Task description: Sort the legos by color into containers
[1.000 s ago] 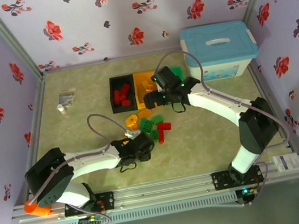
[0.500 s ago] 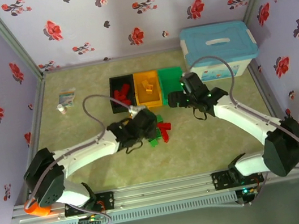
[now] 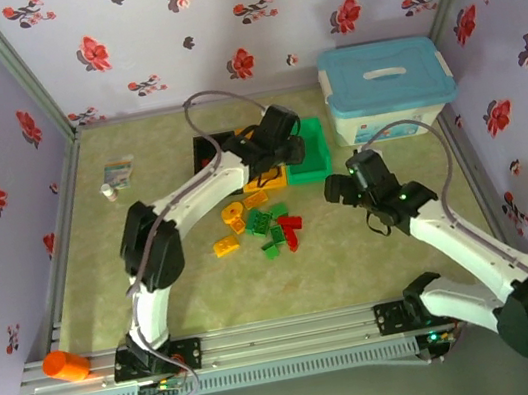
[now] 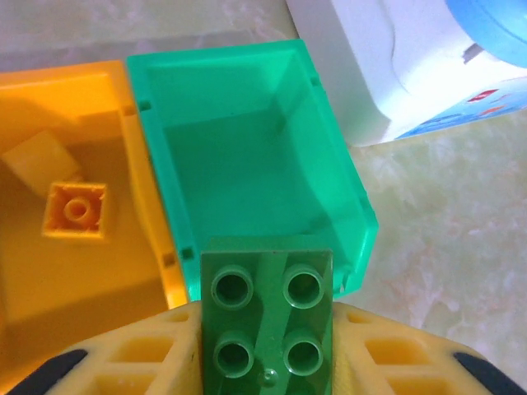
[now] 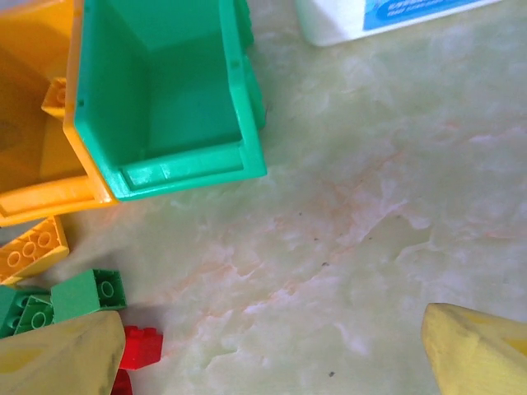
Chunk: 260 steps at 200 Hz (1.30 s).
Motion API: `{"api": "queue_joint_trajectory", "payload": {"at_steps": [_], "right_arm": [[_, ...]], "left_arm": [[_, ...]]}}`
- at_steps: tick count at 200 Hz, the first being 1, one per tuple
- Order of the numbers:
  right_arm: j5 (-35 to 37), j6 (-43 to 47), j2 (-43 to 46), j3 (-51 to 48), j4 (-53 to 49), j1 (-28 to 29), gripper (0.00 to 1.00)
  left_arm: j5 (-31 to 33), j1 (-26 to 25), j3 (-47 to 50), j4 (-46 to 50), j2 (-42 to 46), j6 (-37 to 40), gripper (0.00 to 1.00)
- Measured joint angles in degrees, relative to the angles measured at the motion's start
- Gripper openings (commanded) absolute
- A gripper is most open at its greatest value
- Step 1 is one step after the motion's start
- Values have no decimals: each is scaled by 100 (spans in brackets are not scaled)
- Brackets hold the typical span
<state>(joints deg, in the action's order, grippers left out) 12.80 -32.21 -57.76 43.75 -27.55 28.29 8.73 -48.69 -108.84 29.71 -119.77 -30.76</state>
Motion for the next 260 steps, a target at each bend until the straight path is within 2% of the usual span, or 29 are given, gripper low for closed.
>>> {"api": "queue_joint_trajectory", "payload": {"at_steps": [13,20,27,33,46,66,80,111,147,175,216,260], "right_arm": [[55,2,155,-11,-63,-15,94],[66,0,223,-33,-90,-20,94],[76,0,267,-52,-122,-26,94],[76,2,293,-70,-146,-28,94],[76,2,302,-79,-195,-31,94],[55,4,299,-105,-225,-28,94],[-37,26,273,-116,-234,-31,94],[-367,109,103,-116,-225,-28,94],[-861,223,-387,-114,11,24,93],[-1145,264,-1331,9,247,330,93],[-1545,173,-2616,337,874,623,90],[-2070,-87,-3635,769,1510,664,86]], "left_arm": [[-103,44,-551,177,-422,107,42],[-166,68,-852,291,-636,175,54],[-240,94,-1169,411,-844,234,73],[-282,111,-1460,549,-1008,254,80],[-348,153,-2068,822,-1338,299,89],[-387,184,-2288,1043,-1388,376,89],[-387,188,-1840,914,-1113,396,89],[-385,227,654,247,407,295,79],[-245,455,3274,-509,2149,-66,79],[-111,737,4826,-927,3001,-387,80],[-31,1368,6295,-1606,3390,-728,81],[-247,1502,6540,-2426,3073,-881,77]]}}
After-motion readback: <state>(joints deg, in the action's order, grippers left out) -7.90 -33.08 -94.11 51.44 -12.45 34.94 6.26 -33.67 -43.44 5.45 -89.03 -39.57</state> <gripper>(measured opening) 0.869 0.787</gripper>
